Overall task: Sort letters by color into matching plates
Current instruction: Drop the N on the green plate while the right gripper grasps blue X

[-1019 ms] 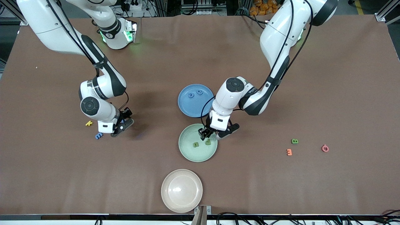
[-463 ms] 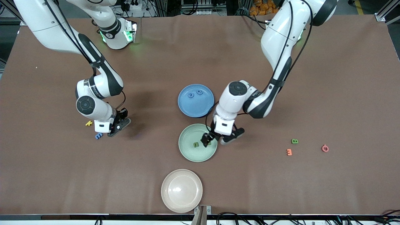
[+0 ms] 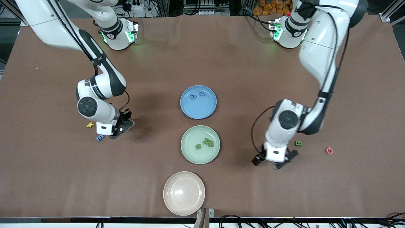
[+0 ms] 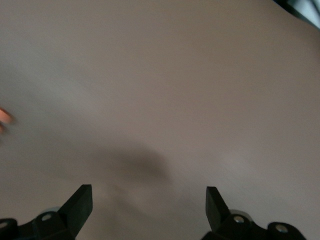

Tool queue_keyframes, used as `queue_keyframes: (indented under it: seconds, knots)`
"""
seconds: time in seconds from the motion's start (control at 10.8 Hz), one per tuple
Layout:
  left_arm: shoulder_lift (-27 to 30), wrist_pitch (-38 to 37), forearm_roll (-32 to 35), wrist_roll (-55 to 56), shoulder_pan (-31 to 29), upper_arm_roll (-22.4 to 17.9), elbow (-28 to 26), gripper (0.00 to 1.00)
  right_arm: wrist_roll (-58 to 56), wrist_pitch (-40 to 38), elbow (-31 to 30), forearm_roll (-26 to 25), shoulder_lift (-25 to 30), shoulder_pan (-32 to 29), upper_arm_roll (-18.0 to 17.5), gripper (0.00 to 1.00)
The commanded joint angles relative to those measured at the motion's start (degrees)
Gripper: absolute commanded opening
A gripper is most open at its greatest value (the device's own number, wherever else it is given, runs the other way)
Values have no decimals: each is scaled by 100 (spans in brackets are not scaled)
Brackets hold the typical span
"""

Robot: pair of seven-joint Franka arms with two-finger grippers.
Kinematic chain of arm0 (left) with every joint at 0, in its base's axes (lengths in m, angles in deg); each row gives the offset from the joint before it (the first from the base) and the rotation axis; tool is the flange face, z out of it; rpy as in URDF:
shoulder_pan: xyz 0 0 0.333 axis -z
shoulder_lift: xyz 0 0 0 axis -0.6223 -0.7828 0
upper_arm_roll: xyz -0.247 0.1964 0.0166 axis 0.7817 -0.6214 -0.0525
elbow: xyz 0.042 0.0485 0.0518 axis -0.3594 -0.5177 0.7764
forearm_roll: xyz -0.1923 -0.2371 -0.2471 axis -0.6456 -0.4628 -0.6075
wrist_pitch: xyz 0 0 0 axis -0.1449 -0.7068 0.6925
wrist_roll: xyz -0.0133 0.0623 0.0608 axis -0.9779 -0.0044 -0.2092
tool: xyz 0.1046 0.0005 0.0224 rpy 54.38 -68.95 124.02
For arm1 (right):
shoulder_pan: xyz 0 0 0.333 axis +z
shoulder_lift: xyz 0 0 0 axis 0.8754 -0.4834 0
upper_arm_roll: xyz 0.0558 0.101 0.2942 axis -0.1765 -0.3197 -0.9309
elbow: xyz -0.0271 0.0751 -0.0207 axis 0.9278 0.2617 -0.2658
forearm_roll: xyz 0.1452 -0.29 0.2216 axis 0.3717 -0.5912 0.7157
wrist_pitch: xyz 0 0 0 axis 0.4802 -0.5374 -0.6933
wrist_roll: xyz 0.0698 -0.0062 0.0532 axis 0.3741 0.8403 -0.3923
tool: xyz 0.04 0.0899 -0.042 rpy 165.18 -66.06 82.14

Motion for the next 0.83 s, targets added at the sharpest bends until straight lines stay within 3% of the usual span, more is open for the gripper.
queue_keyframes:
  seconds: [0.0,0.28,0.37,0.56,0.74]
  knots:
    - [253,-978,8,-1023,-687,112,-56,100,1012,-382,391,437,66,176,-428,0]
    - [254,-1587,-1,-2445,-1154,112,-56,100,2013,-311,610,823,-135,694,-507,0]
    - [245,-1658,-1,-2710,-1268,112,-65,100,2530,-311,838,885,-293,791,-743,0]
    - [254,-2140,-62,-3455,-1400,181,-65,100,3620,-241,1207,825,-618,1229,-859,0]
    - [367,-2614,-273,-4335,-1926,741,-222,100,4526,309,1253,825,-873,1678,-859,0]
